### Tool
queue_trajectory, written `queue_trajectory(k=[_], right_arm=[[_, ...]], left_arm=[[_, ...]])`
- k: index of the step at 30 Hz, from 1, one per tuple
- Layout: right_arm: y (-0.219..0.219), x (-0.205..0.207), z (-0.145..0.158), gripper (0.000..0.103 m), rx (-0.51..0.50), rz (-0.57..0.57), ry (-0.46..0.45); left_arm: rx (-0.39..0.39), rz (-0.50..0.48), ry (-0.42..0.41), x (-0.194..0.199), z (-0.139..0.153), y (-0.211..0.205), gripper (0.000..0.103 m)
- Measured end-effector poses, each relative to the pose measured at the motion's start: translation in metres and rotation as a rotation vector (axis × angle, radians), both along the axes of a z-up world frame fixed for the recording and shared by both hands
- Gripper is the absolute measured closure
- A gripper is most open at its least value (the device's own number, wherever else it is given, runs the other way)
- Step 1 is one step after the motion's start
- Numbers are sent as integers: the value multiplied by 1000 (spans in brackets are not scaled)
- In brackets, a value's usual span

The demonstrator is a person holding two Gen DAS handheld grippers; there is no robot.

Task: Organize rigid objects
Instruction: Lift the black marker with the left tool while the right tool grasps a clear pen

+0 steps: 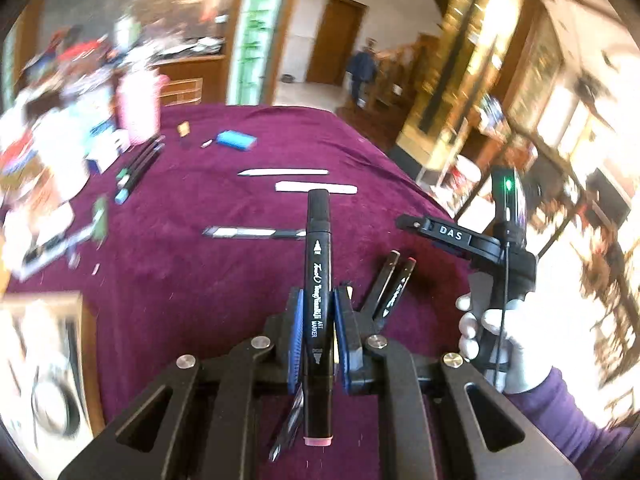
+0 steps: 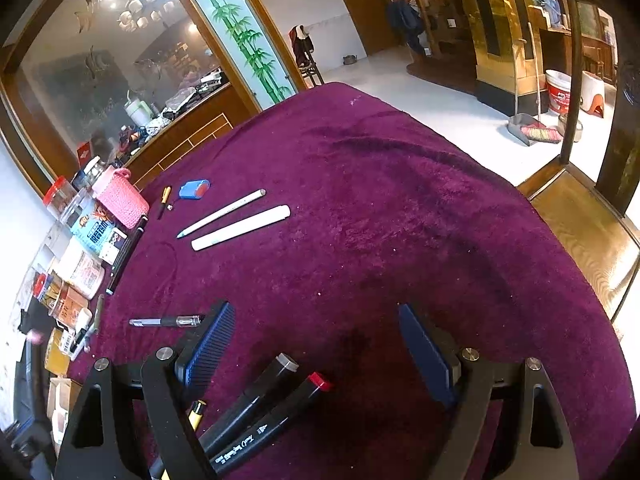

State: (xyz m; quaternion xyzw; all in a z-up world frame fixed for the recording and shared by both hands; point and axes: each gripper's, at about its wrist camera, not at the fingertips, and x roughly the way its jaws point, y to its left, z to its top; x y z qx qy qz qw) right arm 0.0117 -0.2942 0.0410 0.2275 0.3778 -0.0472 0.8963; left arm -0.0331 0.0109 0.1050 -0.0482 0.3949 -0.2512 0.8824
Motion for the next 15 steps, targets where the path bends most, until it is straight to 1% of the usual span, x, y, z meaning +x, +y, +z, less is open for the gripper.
queue_trajectory(k=[1, 2, 4, 6, 9, 10, 11, 12, 13, 15], right_arm=[[1, -1, -1, 16, -11, -2, 0], [1, -1, -1, 16, -25, -4, 2], [3, -2, -3, 16, -44, -4, 3], [2, -4, -3, 16, -58, -10, -5], [4, -5, -1, 16, -52, 2, -21], [6, -5, 0, 16, -35, 12, -23], [9, -4, 2, 16, -7, 33, -18], [15, 0, 4, 16, 27, 79, -9], [21, 3, 7, 16, 33, 110, -6], [42, 13, 15, 16, 5, 199, 6]], left_arm=[[-36, 44, 20, -1, -2, 12, 89], [-48, 76, 25, -2, -3, 19, 89], [-47, 118, 17, -5, -6, 32, 89], [-48, 147, 22, -7, -8, 41, 89], [-87, 156, 29, -15, -7, 61, 89], [-98, 159, 25, -19, -5, 67, 89], [-111, 157, 17, -24, -3, 74, 89], [-121, 157, 7, -28, -2, 80, 89], [-127, 158, 2, -31, -1, 84, 89], [-145, 159, -6, -39, 0, 95, 89]])
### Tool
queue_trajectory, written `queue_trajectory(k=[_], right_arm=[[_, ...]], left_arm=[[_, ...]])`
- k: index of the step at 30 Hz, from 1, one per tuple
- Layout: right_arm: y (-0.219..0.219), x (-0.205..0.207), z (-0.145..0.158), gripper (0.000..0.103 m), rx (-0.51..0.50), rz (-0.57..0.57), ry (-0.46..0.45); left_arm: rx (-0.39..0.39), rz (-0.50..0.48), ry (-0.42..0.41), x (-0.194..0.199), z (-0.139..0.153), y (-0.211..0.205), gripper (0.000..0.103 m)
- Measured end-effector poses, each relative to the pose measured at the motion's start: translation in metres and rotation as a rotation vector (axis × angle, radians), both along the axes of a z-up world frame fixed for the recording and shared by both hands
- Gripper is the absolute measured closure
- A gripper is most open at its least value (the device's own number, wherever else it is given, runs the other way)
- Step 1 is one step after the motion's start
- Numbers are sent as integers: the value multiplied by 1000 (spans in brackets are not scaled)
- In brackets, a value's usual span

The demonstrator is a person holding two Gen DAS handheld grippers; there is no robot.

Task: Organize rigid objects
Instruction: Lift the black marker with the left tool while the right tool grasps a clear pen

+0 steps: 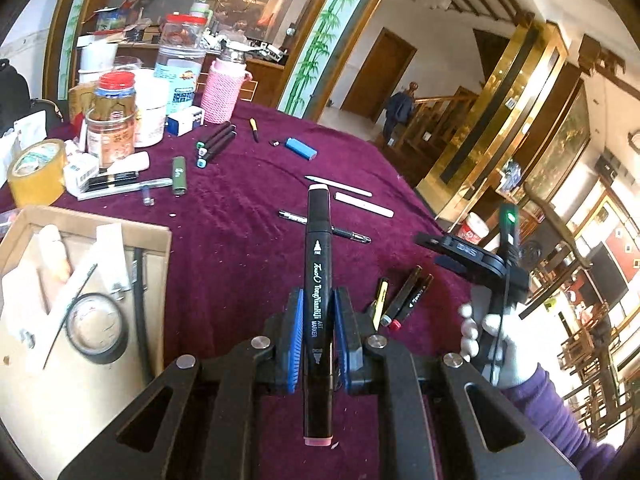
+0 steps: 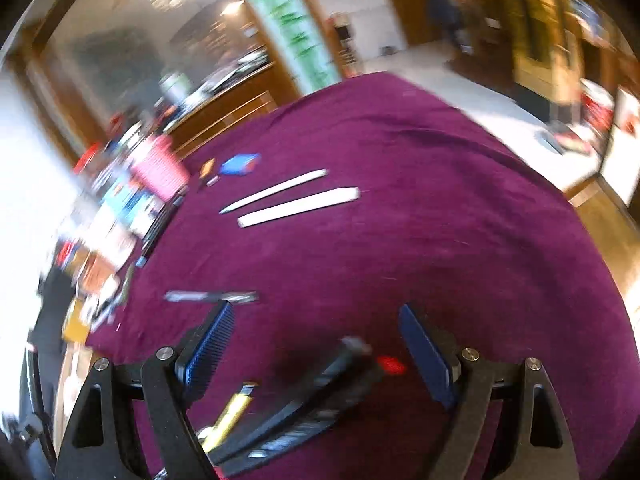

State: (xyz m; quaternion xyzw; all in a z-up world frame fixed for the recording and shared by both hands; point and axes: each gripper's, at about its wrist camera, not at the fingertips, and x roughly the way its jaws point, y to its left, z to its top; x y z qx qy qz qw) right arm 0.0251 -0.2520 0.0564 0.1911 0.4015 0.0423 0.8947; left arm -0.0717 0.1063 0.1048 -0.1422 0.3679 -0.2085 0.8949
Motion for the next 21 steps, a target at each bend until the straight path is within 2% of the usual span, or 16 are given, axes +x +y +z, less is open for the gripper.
queue_trajectory(k=[3, 8, 12, 15, 17, 18, 19, 21], right_arm=[[44, 30, 5, 16, -42, 205, 63], [106, 65, -4, 16, -193, 371, 123], [138, 90, -23, 16, -302, 477, 147], [145, 97, -36, 33, -371, 506, 156], [146, 96, -34, 64, -414, 495, 165], [145, 94, -32, 73, -408, 497, 171], [142, 92, -30, 87, -366, 507, 188], [140, 88, -29, 92, -347, 512, 209]], left_arm=[[-11, 27, -22, -8, -1, 16, 89], [-32, 96, 11, -8, -14, 56, 89], [-12, 144, 20, -10, -19, 82, 89], [-1, 165, 30, -9, -22, 97, 89], [-8, 177, 32, -7, -25, 105, 89], [-15, 181, 34, -7, -26, 108, 89], [-24, 185, 38, -5, -28, 111, 89], [-36, 191, 49, -2, -32, 116, 89]])
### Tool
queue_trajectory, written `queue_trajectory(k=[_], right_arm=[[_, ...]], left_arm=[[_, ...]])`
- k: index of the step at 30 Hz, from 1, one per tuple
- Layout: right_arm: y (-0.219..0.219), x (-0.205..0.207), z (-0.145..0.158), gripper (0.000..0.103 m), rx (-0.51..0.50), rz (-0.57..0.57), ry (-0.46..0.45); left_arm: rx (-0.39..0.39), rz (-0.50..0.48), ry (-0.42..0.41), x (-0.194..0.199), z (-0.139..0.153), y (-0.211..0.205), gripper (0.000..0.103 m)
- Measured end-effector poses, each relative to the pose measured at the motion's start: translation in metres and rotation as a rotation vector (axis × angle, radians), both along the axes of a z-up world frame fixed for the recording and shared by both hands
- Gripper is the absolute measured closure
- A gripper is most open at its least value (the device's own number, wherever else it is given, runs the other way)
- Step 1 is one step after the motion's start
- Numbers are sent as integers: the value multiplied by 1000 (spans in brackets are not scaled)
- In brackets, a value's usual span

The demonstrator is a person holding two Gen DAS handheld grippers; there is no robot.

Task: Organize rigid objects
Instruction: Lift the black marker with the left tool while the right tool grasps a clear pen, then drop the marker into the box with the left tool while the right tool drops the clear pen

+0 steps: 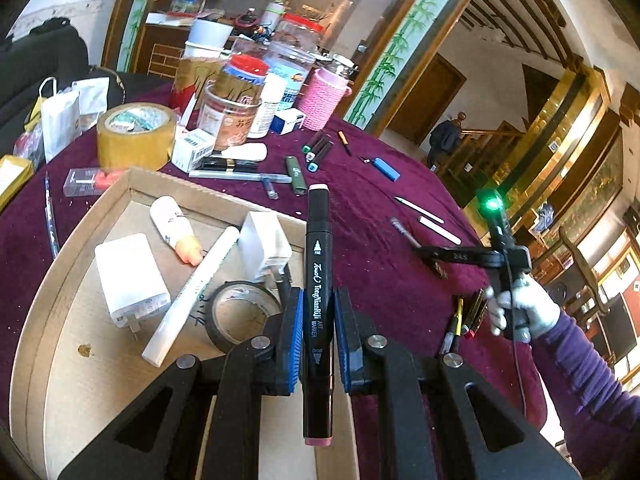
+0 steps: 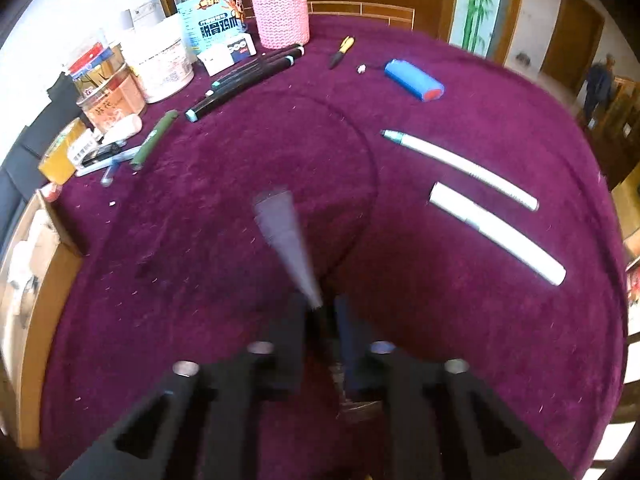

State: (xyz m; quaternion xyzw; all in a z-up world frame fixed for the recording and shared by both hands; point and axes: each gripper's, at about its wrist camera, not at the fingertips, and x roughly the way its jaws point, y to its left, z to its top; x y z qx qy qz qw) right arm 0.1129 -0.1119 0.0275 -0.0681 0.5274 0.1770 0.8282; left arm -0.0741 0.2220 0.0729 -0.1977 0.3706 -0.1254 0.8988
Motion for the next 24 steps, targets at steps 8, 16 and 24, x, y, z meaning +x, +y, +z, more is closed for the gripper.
queue_trajectory(k=[8, 16, 24], right_arm=[[23, -3, -2, 91, -72, -51, -66], [-5, -21, 11, 92, 233, -190, -8], [25, -82, 44, 92, 549, -120, 42]], left_arm=[[-24, 18, 4, -5, 0, 9, 89], [15, 86, 4, -26, 10, 31, 89], [124, 155, 156, -19, -10, 60, 88]])
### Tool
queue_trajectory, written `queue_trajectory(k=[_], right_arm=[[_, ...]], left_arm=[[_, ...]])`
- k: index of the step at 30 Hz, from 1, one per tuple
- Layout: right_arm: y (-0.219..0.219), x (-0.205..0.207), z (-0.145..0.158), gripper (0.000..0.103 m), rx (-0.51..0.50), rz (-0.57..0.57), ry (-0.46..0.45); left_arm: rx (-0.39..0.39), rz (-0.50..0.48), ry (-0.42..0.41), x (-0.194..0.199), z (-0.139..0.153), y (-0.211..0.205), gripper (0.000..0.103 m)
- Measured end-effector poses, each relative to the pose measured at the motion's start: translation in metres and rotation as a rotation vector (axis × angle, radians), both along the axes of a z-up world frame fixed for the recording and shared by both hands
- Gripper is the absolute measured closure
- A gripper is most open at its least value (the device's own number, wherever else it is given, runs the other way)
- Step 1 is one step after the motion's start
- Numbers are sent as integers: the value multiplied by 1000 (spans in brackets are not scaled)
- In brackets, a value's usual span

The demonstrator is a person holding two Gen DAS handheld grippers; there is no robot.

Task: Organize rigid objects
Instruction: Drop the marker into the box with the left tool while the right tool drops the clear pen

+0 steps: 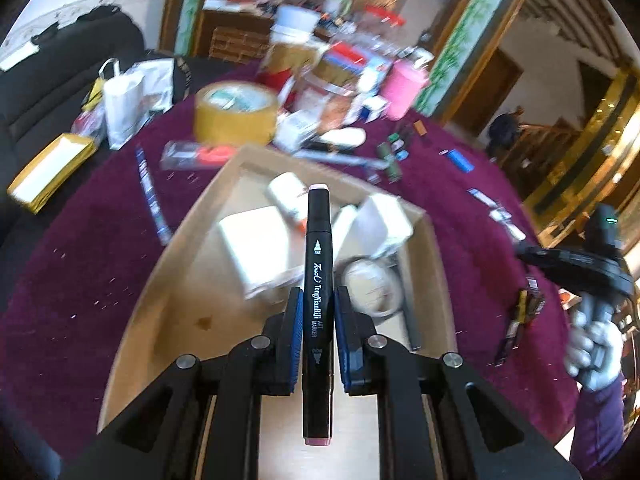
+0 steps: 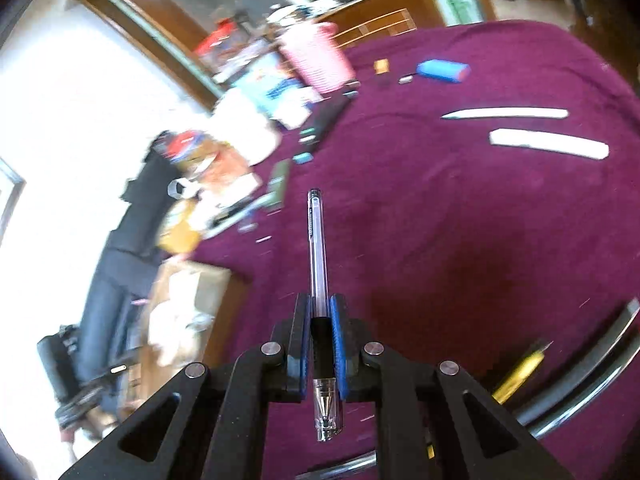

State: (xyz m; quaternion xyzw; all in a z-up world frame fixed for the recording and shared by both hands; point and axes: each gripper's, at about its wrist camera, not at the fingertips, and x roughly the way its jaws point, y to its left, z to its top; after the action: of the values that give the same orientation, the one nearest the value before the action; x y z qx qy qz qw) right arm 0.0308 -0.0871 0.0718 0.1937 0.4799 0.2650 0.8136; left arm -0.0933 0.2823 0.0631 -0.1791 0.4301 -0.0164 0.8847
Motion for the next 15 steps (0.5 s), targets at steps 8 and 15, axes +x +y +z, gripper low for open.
queue_trajectory(k=[8, 15], right_arm=[[87, -46, 7, 91, 89, 174, 26], [170, -77, -3, 91, 80, 321, 67]], left_arm=[[14, 61, 132, -6, -21, 21, 88], [34, 56, 158, -26, -29, 30, 87]])
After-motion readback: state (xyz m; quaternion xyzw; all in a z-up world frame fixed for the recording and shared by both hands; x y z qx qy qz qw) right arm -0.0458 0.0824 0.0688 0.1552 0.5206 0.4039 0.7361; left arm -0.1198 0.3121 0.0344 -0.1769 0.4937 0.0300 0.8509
